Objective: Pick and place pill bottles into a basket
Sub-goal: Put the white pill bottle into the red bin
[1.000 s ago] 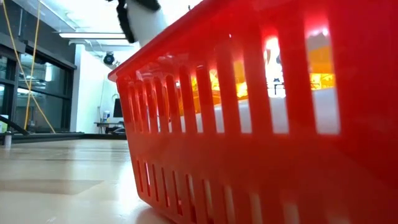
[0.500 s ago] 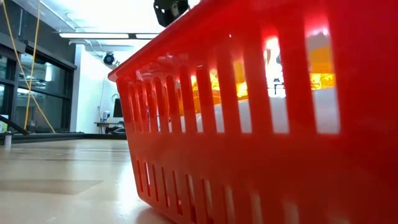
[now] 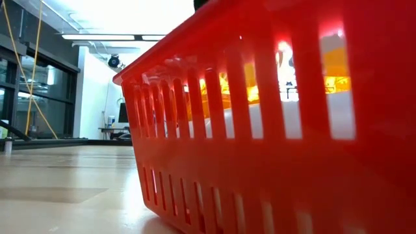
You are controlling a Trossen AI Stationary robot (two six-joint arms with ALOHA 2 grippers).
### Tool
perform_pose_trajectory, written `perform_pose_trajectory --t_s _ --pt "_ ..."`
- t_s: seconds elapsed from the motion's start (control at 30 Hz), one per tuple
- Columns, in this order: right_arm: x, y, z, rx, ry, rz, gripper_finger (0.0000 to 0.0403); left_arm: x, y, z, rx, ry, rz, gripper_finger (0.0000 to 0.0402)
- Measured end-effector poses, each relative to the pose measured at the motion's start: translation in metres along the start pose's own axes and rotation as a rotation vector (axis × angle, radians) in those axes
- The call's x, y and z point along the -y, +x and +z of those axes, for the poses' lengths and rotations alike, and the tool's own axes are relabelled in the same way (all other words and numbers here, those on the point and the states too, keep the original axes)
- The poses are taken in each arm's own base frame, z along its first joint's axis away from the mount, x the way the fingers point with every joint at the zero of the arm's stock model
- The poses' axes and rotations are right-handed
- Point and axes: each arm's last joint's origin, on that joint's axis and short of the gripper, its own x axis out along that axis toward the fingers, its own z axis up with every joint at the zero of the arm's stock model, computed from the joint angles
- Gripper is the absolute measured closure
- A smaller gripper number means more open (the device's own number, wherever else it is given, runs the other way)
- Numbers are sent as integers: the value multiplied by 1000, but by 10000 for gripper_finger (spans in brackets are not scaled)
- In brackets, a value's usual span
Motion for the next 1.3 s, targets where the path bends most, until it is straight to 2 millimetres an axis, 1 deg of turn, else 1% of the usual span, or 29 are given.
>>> perform_pose_trajectory --t_s 0.07,0.17,0.27,0.4,0.47,0.53,0.77,1.17,1.3 --pt "-3 2 0 -7 -14 5 171 0 5 1 -8 6 7 184" --pt "-6 4 0 -11 -29 17 171 -1 20 6 9 11 15 184" --pt "-10 4 0 -13 -43 30 171 -3 34 3 -5 11 27 184" --pt "-14 3 -1 -14 -57 45 171 -9 53 -7 -37 -13 48 184" --pt "-16 2 -2 -14 -65 54 171 -13 60 -14 -68 -38 63 184" --pt "-18 2 -2 -14 -72 63 171 -13 66 -16 -67 -53 60 183" --pt "-24 0 -4 -15 -92 86 171 -18 65 -24 -129 -85 101 183" --pt "-24 0 -4 -14 -102 89 171 -14 63 -27 -191 -122 63 183" --pt "-24 0 -4 -14 -103 89 171 -13 63 -28 -207 -128 34 168"
